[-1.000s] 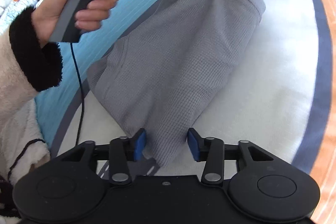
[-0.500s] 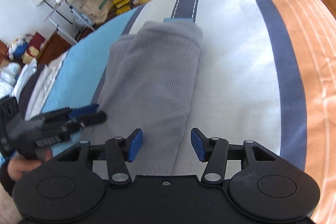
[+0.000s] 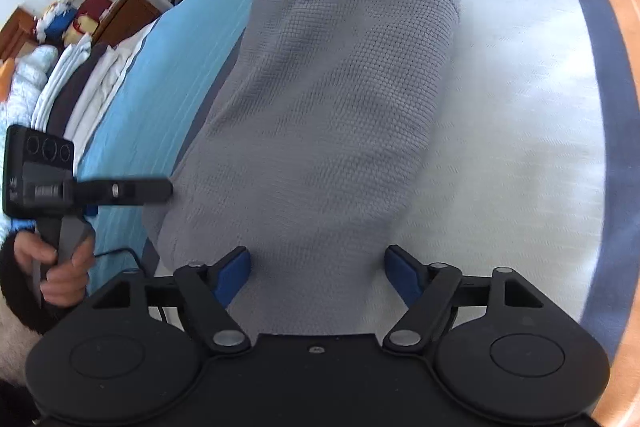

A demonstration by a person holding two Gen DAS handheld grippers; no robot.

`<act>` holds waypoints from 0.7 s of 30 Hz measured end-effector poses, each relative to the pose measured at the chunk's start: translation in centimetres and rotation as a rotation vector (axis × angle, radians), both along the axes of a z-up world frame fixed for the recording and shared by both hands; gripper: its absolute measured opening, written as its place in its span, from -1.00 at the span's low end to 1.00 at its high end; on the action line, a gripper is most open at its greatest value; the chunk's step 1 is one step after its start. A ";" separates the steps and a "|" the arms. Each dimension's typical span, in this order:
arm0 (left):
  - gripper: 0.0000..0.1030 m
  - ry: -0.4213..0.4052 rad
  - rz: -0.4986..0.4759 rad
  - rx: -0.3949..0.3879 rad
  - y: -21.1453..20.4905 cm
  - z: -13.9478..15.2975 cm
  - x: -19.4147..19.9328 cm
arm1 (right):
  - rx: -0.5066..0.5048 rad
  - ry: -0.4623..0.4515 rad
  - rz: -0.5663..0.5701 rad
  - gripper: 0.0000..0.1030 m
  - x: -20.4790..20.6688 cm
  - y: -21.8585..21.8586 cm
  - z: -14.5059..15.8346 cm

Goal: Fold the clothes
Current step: 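Grasp the folded grey shirt end with both grippers and lift it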

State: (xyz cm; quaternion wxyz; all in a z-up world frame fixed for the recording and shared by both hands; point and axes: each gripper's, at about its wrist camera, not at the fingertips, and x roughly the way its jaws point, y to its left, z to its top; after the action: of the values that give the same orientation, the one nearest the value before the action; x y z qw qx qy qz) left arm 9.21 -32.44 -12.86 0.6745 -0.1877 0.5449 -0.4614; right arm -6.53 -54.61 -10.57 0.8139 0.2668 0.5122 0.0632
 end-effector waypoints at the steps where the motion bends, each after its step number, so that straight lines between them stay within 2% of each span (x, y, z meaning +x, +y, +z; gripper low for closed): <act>1: 0.14 -0.028 0.005 0.010 -0.3 0.1 -0.4 | 0.011 -0.007 0.000 0.57 0.0 0.2 -0.2; 2: -0.47 -0.057 0.010 0.019 -0.7 0.3 -0.8 | -0.008 -0.014 0.007 0.52 0.1 0.5 -0.2; 3: -0.63 -0.093 0.013 0.042 -1.2 0.4 -1.1 | -0.050 -0.020 0.014 0.26 0.1 1.0 -0.1; 4: -0.63 -0.135 0.015 0.072 -1.7 0.5 -1.4 | -0.092 -0.025 0.018 0.13 0.1 1.4 -0.1; 5: -0.66 -0.187 0.013 0.095 -2.3 1.0 -1.8 | -0.115 -0.034 0.016 0.08 0.2 1.8 0.1; 6: -0.69 -0.247 0.009 0.114 -2.8 1.7 -2.3 | -0.118 -0.048 0.009 -0.14 0.3 2.0 0.4; 7: -0.70 -0.306 0.005 0.133 -3.3 2.4 -2.7 | -0.114 -0.064 0.003 -0.28 0.2 2.1 0.8; 9: -0.72 -0.356 0.029 0.142 -2.8 3.7 -2.8 | -0.076 -0.093 -0.010 -0.34 -0.1 2.2 1.3; 13: -0.73 -0.425 0.090 0.147 -1.2 6.1 -2.5 | 0.101 -0.139 0.038 -0.32 -0.7 3.0 2.5; 15: -0.71 -0.395 0.074 0.188 -0.8 5.8 -1.8 | 0.132 -0.122 0.090 -0.19 -0.7 3.7 2.5; 17: -0.70 -0.333 0.043 0.241 0.1 4.6 -1.1 | 0.035 -0.096 0.089 -0.19 -0.5 3.9 2.5; 19: -0.68 -0.253 0.070 0.234 1.5 3.5 -0.4 | -0.017 -0.088 0.040 -0.19 -0.7 2.9 2.6; 21: -0.60 -0.155 0.089 0.177 3.7 2.6 0.3 | 0.033 -0.123 -0.036 -0.11 -1.4 1.0 3.1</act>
State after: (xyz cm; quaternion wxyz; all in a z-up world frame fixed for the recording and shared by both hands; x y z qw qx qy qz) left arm 9.46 -28.72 -10.21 0.7484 -0.1153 0.5210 -0.3939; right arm -7.92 -53.59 -7.48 0.8404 0.2850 0.4551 0.0732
